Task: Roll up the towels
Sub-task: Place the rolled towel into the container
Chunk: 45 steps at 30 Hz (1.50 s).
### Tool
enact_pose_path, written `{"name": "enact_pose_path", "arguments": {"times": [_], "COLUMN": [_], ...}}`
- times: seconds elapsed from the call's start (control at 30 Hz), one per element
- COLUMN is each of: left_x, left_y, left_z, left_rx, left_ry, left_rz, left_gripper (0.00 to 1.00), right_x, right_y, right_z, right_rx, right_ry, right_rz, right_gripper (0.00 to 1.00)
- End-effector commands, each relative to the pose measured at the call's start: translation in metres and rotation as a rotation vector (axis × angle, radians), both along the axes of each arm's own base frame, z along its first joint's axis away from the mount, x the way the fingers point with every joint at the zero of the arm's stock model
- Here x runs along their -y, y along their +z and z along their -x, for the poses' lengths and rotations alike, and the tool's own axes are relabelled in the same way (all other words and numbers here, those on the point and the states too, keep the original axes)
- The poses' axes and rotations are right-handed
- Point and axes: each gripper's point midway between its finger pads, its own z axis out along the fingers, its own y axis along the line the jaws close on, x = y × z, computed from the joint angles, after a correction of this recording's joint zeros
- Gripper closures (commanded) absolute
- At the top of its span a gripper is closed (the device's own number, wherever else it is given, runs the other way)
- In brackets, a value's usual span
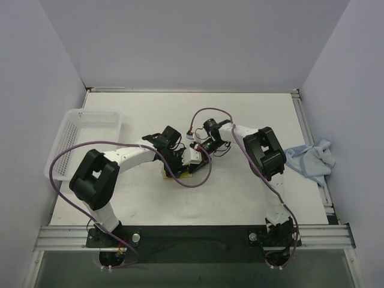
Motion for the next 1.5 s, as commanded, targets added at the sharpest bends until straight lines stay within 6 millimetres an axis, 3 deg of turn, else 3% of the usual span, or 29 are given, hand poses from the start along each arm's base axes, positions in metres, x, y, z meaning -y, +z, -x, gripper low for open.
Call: {"name": "enact_pose_path", "arguments": {"times": [0.0,0.4,0.6,0.67,0.7,0.83,0.93,0.97,1.07,1.1,1.17,1.2,1.27,1.3,1.37,1.4,1.43,1.47], "left_x": [-0.006,-0.014,-0.021,-0.019,-0.020,-0.019,-0.033,-0.047,-0.071,-0.094,-0.119,-0.143,-0.181,-0.221,-0.253,-0.266,-0.291,-0.299], "left_y": [-0.006,-0.042,-0.046,-0.037,-0.031,0.017,0.065,0.088,0.123,0.143,0.157,0.173,0.181,0.183,0.182,0.172,0.173,0.168], "left_z": [0.007,0.009,0.014,0.014,0.015,-0.001,-0.033,-0.058,-0.077,-0.095,-0.112,-0.128,-0.148,-0.161,-0.171,-0.175,-0.179,-0.180], "left_rx": [0.013,-0.003,-0.039,-0.056,-0.071,-0.124,-0.143,-0.118,-0.165,-0.141,-0.108,-0.066,0.007,0.065,0.102,0.079,0.105,0.100], "left_ry": [-0.022,-0.036,0.001,0.028,0.048,0.220,0.395,0.472,0.611,0.689,0.825,0.921,1.085,1.252,1.362,1.417,1.491,1.515], "left_rz": [-0.048,-0.153,-0.188,-0.170,-0.165,-0.062,0.041,0.092,0.190,0.248,0.258,0.279,0.254,0.205,0.173,0.158,0.131,0.113], "left_gripper": [0.41,0.41,0.86,0.99,1.00,1.00,1.00,1.00,1.00,1.00,1.00,1.00,1.00,1.00,1.00,1.00,1.00,1.00], "right_x": [-0.004,-0.001,0.002,0.010,0.013,0.037,0.060,0.072,0.092,0.103,0.115,0.125,0.136,0.140,0.149,0.151,0.154,0.154], "right_y": [0.009,0.009,0.017,0.024,0.035,0.065,0.082,0.088,0.086,0.087,0.083,0.083,0.078,0.076,0.073,0.072,0.072,0.070], "right_z": [-0.007,-0.016,-0.022,-0.030,-0.034,-0.056,-0.068,-0.075,-0.078,-0.079,-0.081,-0.083,-0.082,-0.081,-0.082,-0.082,-0.083,-0.082], "right_rx": [-0.017,-0.080,-0.042,-0.021,-0.004,0.070,0.123,0.152,0.151,0.152,0.155,0.160,0.159,0.153,0.144,0.142,0.144,0.137], "right_ry": [-0.015,-0.061,-0.069,-0.094,-0.106,-0.169,-0.219,-0.242,-0.279,-0.298,-0.319,-0.335,-0.352,-0.359,-0.378,-0.381,-0.386,-0.387], "right_rz": [-0.037,-0.048,-0.045,-0.047,-0.054,-0.066,-0.063,-0.062,-0.023,-0.010,0.019,0.027,0.053,0.062,0.074,0.078,0.081,0.085], "right_gripper": [1.00,1.00,0.96,0.75,0.68,0.17,0.01,0.00,0.00,0.00,0.00,0.00,0.00,0.00,0.00,0.00,0.00,0.00]}}
